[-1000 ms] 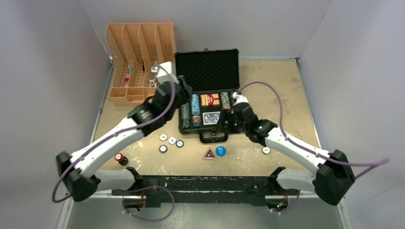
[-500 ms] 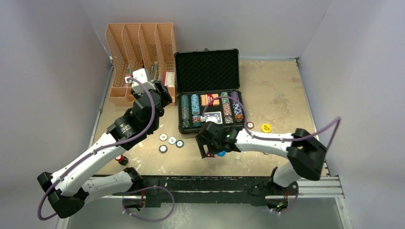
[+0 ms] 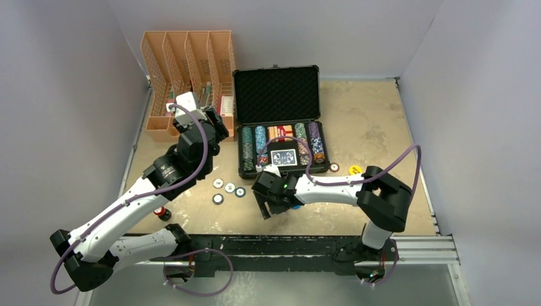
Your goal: Pack up texas hold em set
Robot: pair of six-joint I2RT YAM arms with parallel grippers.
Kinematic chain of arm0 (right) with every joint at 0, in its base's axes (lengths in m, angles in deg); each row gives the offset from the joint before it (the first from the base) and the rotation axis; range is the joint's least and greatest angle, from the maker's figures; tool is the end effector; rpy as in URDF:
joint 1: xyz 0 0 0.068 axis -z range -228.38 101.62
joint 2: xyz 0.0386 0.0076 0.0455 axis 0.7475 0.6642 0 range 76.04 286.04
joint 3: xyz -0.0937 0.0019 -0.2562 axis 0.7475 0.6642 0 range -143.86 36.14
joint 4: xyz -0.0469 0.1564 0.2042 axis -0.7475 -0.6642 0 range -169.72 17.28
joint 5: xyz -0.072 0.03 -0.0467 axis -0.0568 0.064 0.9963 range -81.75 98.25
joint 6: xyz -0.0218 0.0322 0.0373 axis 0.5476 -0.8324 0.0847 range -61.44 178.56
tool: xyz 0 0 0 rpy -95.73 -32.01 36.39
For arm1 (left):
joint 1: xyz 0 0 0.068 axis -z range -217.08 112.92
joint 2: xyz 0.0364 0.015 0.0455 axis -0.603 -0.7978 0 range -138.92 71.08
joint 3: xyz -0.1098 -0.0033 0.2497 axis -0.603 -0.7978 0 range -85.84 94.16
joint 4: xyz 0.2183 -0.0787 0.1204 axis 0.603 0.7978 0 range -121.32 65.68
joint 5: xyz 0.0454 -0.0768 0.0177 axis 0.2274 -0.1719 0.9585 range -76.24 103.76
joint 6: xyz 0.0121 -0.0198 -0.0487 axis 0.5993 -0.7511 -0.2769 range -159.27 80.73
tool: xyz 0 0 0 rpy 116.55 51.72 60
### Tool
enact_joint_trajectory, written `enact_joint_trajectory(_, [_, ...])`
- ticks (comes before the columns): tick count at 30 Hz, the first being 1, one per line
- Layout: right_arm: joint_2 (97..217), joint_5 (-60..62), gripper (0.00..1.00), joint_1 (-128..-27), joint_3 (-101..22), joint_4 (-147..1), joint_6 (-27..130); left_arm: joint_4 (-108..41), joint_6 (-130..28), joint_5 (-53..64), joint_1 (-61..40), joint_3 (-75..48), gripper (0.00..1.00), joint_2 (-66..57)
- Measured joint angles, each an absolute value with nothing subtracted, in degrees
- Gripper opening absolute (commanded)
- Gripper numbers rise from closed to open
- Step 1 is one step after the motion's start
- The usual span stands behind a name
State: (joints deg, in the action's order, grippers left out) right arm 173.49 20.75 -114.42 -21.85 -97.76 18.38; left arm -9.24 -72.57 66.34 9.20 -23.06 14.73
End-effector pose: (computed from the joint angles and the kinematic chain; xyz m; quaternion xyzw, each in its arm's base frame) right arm 0.1403 0.2969 0.1678 -0.1935 0.9503 0.1118 0.2167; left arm 0.1605 -0.1269 0.3944 -0.1851 0.7400 -0.0756 0.6421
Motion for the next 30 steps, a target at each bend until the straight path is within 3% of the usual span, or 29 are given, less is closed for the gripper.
enact_joint_trajectory(5, [174.4, 21.1, 0.82, -114.4, -22.8, -98.8, 17.0, -9.2, -72.6, 66.6, 9.2, -23.4, 0.57, 14.7])
enact_joint_trajectory(22, [177.0, 23.6, 0.63, -114.4, -25.5, -100.7, 15.0, -8.9, -72.6, 67.4, 9.2, -23.9, 0.56, 13.7])
enact_joint_trajectory(30, [172.3, 24.2, 0.62, -114.4, -22.7, -95.8, 18.1, -8.5, -72.7, 69.1, 9.2, -23.9, 0.56, 13.5])
